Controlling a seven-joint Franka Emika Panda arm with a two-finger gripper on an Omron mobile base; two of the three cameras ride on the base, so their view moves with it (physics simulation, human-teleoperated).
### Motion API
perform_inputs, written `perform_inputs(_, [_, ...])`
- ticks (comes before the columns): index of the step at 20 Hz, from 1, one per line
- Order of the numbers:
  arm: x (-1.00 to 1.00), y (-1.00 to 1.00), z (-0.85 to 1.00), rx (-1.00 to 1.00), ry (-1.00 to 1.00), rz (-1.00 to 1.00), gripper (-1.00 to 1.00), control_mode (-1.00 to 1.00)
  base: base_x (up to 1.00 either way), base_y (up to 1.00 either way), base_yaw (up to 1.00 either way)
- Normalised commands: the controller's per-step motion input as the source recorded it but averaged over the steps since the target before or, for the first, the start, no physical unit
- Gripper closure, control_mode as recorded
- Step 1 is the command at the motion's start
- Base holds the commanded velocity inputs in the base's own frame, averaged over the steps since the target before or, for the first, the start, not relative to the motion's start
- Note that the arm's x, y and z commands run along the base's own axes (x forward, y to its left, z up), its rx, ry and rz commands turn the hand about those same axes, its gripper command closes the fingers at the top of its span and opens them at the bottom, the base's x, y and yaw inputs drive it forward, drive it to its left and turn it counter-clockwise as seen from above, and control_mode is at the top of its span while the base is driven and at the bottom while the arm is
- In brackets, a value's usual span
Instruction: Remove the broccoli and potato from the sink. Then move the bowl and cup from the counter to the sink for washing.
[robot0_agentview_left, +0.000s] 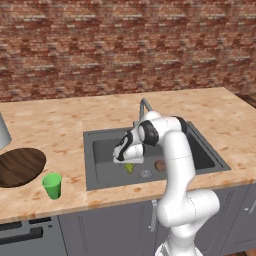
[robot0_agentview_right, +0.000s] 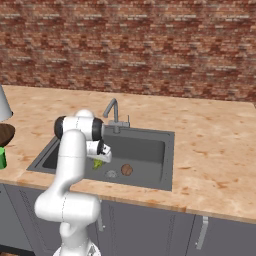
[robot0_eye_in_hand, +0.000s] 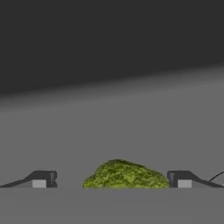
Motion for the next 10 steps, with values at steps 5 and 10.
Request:
perform_inputs(5, [-0.09,0.07,-0.35,0.0,-0.02,-0.02,-1.0,-1.0,0.0,0.0,0.0])
perform_inputs(10, [-0.31,0.06,-0.29,0.0,0.0,-0.06,-1.0,-1.0,0.0,0.0,0.0])
